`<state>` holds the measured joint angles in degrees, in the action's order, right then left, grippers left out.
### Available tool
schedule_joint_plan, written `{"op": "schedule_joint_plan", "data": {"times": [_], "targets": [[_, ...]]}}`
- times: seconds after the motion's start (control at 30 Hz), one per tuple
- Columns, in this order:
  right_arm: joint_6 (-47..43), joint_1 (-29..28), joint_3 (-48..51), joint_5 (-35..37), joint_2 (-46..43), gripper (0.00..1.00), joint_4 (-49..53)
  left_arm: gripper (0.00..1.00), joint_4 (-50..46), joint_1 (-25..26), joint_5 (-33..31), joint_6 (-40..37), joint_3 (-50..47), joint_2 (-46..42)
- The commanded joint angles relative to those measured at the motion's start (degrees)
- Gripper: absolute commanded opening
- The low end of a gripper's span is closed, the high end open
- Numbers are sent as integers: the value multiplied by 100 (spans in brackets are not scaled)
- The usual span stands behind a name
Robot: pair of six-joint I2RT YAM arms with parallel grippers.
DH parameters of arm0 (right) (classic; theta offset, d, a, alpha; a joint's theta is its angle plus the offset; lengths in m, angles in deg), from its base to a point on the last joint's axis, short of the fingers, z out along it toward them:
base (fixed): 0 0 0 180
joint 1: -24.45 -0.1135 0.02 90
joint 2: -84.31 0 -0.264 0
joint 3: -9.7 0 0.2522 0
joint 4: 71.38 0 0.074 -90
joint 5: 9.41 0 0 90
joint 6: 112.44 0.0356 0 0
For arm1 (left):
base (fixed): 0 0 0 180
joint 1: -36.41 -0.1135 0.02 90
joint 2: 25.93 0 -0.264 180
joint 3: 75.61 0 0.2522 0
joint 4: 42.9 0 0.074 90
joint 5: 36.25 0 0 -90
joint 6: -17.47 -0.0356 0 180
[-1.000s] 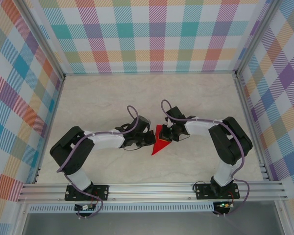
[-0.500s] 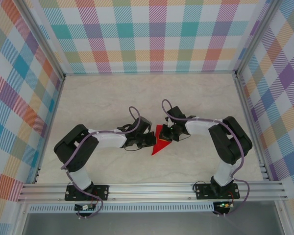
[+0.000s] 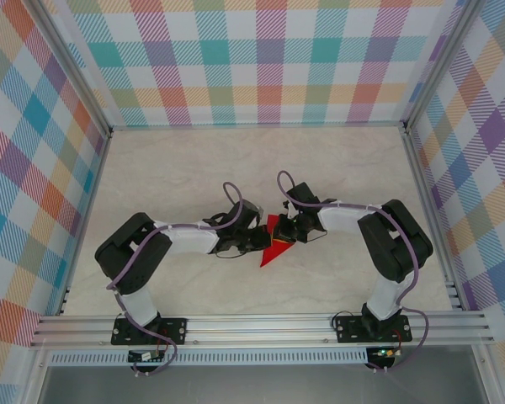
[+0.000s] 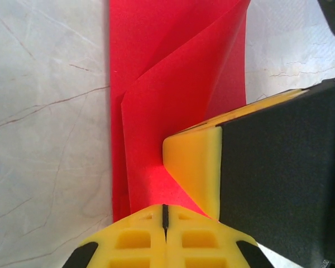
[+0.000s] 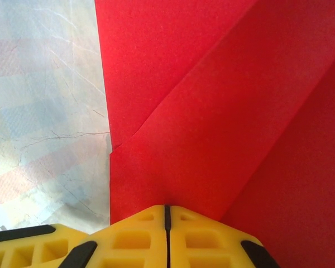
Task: Fold a paper plane with a square sheet of paper (pick it up from the middle)
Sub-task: Fourth fold the wing at the center of the table.
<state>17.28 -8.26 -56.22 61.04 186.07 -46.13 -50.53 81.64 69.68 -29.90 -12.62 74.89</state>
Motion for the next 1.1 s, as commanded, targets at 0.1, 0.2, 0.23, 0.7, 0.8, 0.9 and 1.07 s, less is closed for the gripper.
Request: {"op": "schedule_joint_plan", "data": {"times": [0.1,0.2,0.23,0.7,0.8,0.9,1.07], "targets": [[-173,-1,111,-14,119,7,110,0,-238,-12,-177,-60,149,267],[-250,10,44,-14,21,7,145,0,-352,-7,-212,-44,68,281],[-280,26,24,-27,-17,7,140,0,-406,-9,-221,-35,43,281],[-535,340,21,-402,-556,9,-140,0,-779,-7,-335,-12,-63,342],[-621,325,39,-540,-427,9,-147,0,-806,-12,-361,-1,-63,351],[-791,318,-34,-560,-315,9,-1,0,-901,-14,-397,7,-38,351],[-1095,348,-285,-359,-69,9,365,0,-1045,-13,-441,26,-35,340]]}}
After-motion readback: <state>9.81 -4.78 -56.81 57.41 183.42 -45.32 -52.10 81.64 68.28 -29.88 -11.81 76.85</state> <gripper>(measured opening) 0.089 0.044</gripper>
